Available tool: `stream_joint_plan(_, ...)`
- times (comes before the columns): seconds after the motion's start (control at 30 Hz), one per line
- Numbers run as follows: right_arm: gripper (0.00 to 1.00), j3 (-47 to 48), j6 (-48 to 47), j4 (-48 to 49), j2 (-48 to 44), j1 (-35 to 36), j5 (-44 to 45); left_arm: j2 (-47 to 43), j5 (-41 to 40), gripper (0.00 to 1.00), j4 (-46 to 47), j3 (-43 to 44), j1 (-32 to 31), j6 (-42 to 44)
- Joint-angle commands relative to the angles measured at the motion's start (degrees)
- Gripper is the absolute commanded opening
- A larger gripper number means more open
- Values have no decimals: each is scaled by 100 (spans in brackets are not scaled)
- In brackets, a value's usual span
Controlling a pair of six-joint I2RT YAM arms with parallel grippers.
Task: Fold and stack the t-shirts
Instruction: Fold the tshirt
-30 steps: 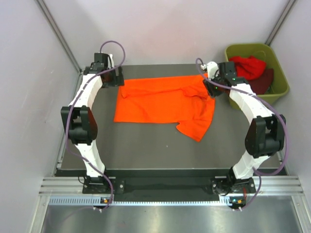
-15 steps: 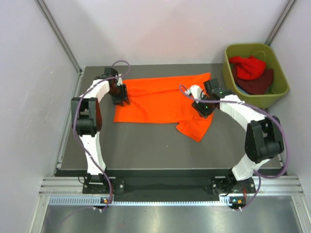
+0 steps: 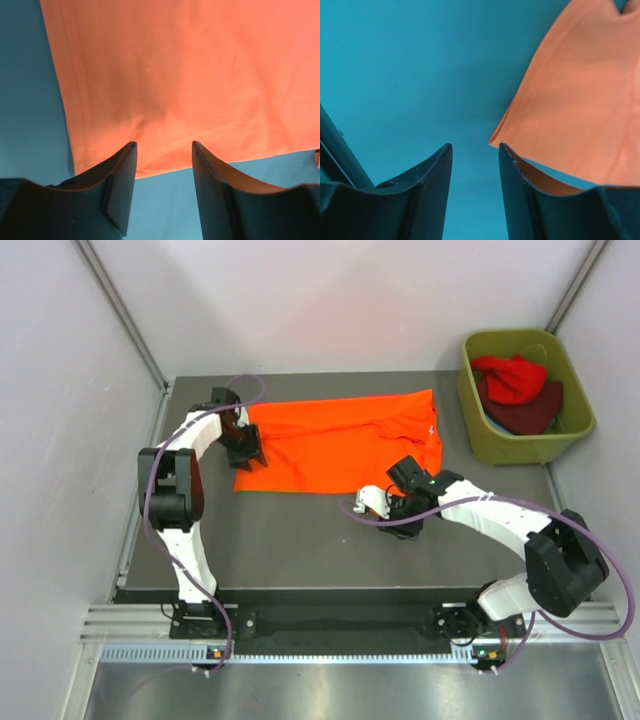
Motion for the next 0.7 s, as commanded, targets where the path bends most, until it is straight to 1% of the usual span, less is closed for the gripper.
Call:
stream_joint_plan(0.0,45,-193,-69,130,-167,56,100,-129,36,53,13,436,24,-55)
stream_joint_plan(0.1,46,-351,-122,358,-176,55,398,-138,-26,60,4,480,59,-29)
stream_joint_plan(0.13,46,-387,-140,429,-176,56,469,-147,-43,65,-13,463,68,-20)
stream_joint_plan(0.2,46,-448,-184,578,-150,56,593,-199,-122,69,-14,367,94,-38)
stream_joint_plan(0.47,46,-554,-148,1105,210,56,812,-472,-236,70,30,-213,208,-90)
stream_joint_plan(0.57,45,-528,-140,1168,404,56,795,-472,-333,70,30,-380,209,-117)
stream_joint_plan(0.6,45,-528,-131,1177,439,56,786,-454,-359,69,30,-390,383,-126)
stream_joint_plan(0.67,45,-528,-114,1203,536,64,804,-384,-482,70,30,-398,428,-161)
